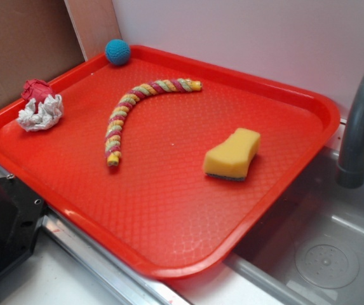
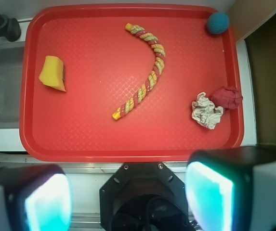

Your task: Grab the green sponge.

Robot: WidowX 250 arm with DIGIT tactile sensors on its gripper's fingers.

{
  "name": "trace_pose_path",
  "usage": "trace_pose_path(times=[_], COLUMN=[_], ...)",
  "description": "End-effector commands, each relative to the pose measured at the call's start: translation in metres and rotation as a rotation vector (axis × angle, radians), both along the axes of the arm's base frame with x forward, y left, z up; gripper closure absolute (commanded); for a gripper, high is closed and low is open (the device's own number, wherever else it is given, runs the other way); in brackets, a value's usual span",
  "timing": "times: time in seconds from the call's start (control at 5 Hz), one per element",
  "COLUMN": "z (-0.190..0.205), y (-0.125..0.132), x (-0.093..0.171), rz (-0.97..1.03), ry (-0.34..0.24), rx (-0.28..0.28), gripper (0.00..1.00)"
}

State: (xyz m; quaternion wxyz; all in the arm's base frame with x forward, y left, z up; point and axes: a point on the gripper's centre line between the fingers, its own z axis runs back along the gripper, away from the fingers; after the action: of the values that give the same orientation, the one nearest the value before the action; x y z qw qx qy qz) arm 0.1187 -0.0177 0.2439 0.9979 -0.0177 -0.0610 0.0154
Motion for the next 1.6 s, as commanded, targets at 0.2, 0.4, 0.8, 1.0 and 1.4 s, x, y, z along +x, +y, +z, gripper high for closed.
trace_pose_path(times=[0.2, 0.4, 0.8, 1.0, 1.4], z=[-0.050, -0.074, -0.130, -0.139, -0.176], y=[-0.023, -0.049, -0.104, -0.130, -0.164], x=[0.032, 0.055, 0.114, 0.131, 0.146], rz=[0.084, 0.120, 0.110, 0.072, -0.086], ry=[0.030, -0.022, -0.013, 0.010, -0.039], rx=[0.057, 0.013, -0.119, -0.128, -0.027], gripper=[0.00, 0.00, 0.00, 0.00, 0.00])
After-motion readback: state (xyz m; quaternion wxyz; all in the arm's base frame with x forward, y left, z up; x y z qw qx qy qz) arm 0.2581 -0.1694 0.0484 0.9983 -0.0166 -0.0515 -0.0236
